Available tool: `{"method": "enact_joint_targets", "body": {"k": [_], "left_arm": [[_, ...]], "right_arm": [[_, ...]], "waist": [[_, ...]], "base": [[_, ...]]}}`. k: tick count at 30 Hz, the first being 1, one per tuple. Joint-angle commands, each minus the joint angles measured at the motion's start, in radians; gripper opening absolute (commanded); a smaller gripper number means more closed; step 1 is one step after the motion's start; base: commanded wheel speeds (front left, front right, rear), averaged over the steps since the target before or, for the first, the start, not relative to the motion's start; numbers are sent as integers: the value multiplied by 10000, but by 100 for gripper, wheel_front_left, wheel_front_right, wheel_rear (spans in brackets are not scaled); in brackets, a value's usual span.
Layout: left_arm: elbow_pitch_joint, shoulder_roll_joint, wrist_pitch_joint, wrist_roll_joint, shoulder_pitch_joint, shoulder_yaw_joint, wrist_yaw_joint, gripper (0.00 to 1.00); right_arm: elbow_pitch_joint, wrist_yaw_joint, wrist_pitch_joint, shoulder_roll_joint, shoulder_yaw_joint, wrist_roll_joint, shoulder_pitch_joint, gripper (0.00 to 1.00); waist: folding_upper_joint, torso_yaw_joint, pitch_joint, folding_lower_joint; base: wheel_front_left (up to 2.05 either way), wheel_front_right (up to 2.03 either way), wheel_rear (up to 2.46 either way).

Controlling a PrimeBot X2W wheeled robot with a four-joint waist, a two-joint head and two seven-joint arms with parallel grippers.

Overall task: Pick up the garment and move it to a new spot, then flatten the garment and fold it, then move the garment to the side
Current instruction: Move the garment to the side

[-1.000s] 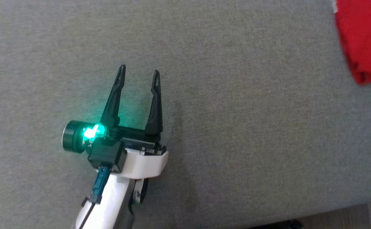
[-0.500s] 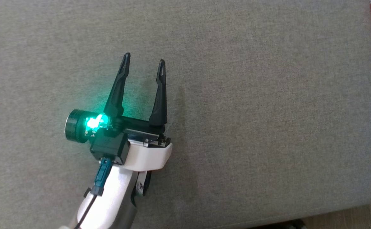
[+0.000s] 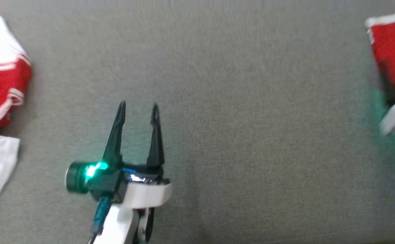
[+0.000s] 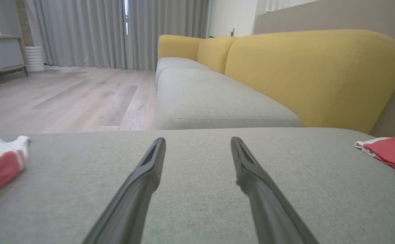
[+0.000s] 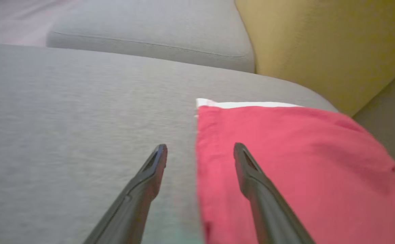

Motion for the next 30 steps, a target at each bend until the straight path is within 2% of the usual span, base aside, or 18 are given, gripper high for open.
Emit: {"method": "enact_joint_targets", "body": {"k": [1, 7, 16, 24, 30], "left_arm": [[-228, -16, -42, -5, 148, 440, -11, 100], [-13, -16, -42, 72, 1156, 1112, -187, 100], [-195, -16, -42, 128, 2628, 1802, -331, 100], [-281, -16, -42, 164, 3544, 2272, -373, 100], [86, -16, -42, 287, 3890, 2610, -608, 100]], "right_arm": [[-442, 33, -131, -16, 64, 80, 532, 100], [-1931, 33, -133, 1219, -721, -125, 2239, 100], [-5044, 33, -134, 3135, -2475, -1885, 5369, 100], [-6328, 33, -135, 3857, -2692, -2566, 6882, 100], [-6420, 33, -135, 3964, -2608, -2697, 7299, 100]], "waist": [[-1, 243, -1065, 2], [-1, 387, -2429, 2], [-1, 335, -4028, 2], [-1, 195, -4568, 2], [-1, 136, -4793, 2]], "base": [[0, 0, 0], [0, 0, 0], [0, 0, 0], [0, 0, 0], [0, 0, 0]]}}
